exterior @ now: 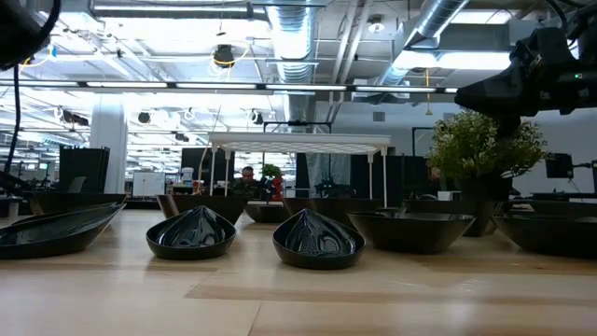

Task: Pick & Place Mini shaped plates
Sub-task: Put the drop shaped plate on the shelf

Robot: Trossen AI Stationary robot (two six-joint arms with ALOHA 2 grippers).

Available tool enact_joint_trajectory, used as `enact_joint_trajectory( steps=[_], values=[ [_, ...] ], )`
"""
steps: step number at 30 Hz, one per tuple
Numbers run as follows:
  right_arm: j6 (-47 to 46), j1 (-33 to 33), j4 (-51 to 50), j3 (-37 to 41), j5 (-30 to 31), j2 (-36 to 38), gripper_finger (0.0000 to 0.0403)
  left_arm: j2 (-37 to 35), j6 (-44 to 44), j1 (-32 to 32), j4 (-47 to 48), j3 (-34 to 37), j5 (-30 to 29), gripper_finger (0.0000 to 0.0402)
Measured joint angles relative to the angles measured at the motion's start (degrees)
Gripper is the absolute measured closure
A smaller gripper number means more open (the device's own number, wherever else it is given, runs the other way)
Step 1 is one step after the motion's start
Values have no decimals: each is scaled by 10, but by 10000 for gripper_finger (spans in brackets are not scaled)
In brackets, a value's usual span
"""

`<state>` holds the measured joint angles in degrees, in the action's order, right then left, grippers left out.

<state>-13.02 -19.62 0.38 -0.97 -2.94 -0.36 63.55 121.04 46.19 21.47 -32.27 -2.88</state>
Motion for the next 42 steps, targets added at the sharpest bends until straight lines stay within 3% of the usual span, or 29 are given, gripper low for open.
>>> enact_joint_trajectory(
  steps=[11,21,27,33,42],
  values=[
    [0,0,0,0,0,0,329,-5,-25,2,3,12,-27,198],
    [0,0,0,0,0,0,329,12,63,2,96,12,-32,198],
    [0,0,0,0,0,0,329,96,54,2,98,-41,-59,198],
    [0,0,0,0,0,0,329,196,50,4,150,-90,2,198],
    [0,0,0,0,0,0,329,230,18,3,186,-97,-5,198]
  ],
)
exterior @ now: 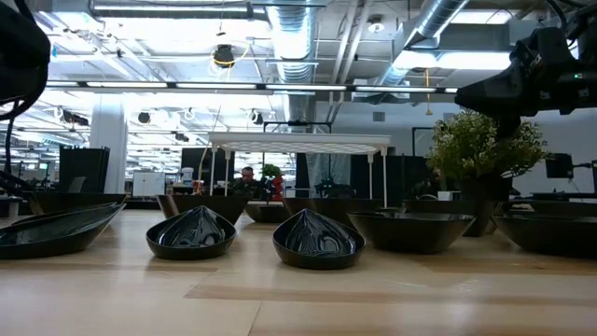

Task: Pick & Place Mini shaped plates
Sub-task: Put the drop shaped plate on the shelf

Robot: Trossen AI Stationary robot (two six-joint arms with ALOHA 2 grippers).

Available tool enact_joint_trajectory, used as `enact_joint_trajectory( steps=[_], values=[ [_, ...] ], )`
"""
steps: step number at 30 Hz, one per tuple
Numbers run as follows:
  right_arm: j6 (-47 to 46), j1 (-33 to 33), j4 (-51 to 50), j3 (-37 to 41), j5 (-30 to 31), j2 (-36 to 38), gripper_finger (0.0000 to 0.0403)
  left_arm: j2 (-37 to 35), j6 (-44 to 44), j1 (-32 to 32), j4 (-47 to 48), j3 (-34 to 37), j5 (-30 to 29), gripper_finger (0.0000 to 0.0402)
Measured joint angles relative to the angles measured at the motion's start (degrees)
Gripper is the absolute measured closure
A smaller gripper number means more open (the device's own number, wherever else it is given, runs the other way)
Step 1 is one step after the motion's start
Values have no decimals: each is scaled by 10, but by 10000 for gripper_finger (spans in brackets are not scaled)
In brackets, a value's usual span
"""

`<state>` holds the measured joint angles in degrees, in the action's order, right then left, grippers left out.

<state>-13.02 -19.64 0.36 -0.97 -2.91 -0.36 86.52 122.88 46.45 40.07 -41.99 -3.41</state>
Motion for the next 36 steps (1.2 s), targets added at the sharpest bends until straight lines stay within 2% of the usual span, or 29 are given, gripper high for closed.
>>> enact_joint_trajectory(
  steps=[21,28,36],
  values=[
    [0,0,0,0,0,0,329,2,-11,-15,-5,17,-15,198],
    [0,0,0,0,0,0,329,5,-14,-15,-9,17,-53,198],
    [0,0,0,0,0,0,329,32,-52,-14,-10,17,-23,198]
  ],
)
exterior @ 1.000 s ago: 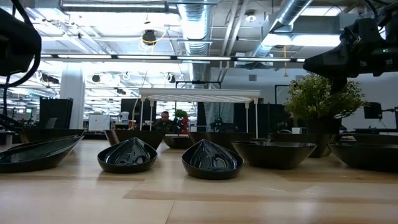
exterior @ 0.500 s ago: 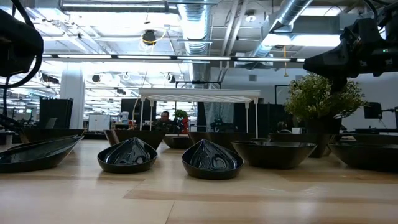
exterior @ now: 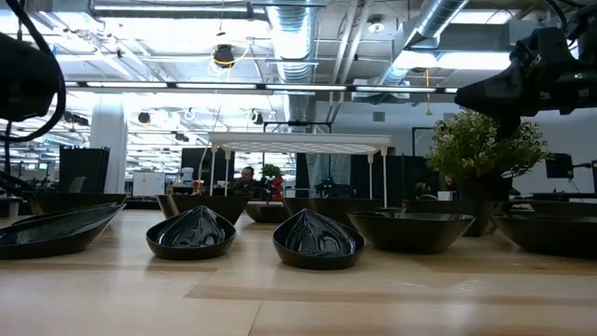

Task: Pick & Place Mini shaped plates
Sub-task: Put the drop shaped plate on the shelf

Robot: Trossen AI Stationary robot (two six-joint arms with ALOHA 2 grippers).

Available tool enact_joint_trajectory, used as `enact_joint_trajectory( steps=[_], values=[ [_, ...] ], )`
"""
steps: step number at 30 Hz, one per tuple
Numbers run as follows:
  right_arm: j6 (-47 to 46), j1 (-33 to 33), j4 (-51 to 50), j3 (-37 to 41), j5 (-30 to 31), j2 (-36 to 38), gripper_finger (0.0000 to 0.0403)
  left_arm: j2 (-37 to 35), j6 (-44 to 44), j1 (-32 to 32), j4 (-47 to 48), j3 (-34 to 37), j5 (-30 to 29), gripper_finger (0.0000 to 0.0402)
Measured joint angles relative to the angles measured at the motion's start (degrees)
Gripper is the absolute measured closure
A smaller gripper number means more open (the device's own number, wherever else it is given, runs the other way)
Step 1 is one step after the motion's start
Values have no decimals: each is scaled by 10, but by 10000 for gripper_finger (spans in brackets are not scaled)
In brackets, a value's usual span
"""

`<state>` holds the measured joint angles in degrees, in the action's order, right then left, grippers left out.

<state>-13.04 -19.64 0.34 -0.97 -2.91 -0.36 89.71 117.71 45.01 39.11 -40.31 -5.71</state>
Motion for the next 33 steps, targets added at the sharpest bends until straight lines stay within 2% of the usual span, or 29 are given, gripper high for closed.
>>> enact_joint_trajectory(
  steps=[16,28,33],
  values=[
    [0,0,0,0,0,0,329,23,-9,0,-8,0,15,202],
    [0,0,0,0,0,0,329,23,-9,0,-13,0,15,283],
    [0,0,0,0,0,0,329,23,-9,0,-13,0,15,304]
  ],
)
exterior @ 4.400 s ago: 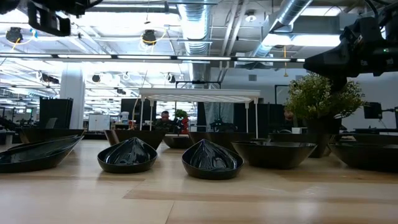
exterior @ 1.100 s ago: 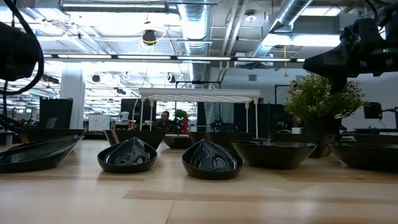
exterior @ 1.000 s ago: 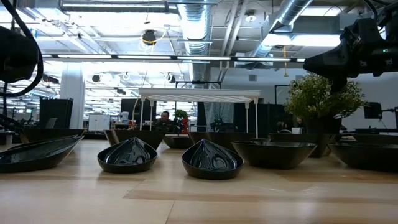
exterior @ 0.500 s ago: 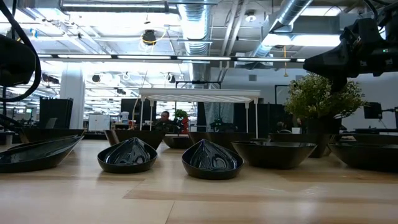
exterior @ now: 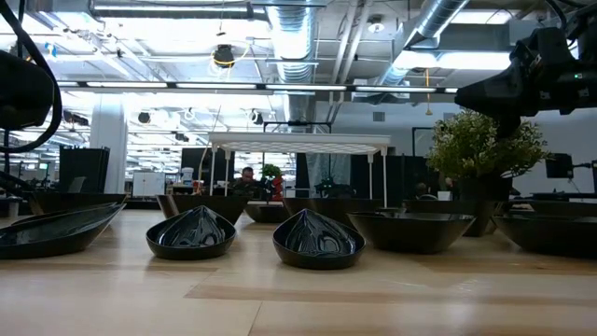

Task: Pick & Place Mini shaped plates
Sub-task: Put the drop shaped plate on the shelf

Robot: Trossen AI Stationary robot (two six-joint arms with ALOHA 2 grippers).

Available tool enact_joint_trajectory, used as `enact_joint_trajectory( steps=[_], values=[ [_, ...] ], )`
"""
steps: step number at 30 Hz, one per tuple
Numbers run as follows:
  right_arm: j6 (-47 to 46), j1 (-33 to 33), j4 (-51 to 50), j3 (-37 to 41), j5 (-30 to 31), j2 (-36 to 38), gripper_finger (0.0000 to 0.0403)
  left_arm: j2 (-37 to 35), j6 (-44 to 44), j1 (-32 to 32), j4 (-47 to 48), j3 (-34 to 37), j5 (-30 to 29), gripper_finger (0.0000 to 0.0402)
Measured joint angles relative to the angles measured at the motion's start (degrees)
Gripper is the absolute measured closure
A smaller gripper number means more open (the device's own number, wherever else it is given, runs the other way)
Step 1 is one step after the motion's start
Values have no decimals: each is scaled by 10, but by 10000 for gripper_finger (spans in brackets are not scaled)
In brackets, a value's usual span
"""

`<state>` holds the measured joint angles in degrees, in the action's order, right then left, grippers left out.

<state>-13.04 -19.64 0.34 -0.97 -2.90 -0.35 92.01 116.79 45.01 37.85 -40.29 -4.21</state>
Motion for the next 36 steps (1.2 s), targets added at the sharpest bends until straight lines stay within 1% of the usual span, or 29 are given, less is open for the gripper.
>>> enact_joint_trajectory(
  steps=[5,31,36],
  values=[
    [0,0,0,0,0,0,329,0,0,0,0,0,0,311],
    [0,0,0,0,0,0,329,0,0,0,0,0,0,312],
    [0,0,0,0,0,0,329,0,-12,0,0,0,0,312]
  ],
)
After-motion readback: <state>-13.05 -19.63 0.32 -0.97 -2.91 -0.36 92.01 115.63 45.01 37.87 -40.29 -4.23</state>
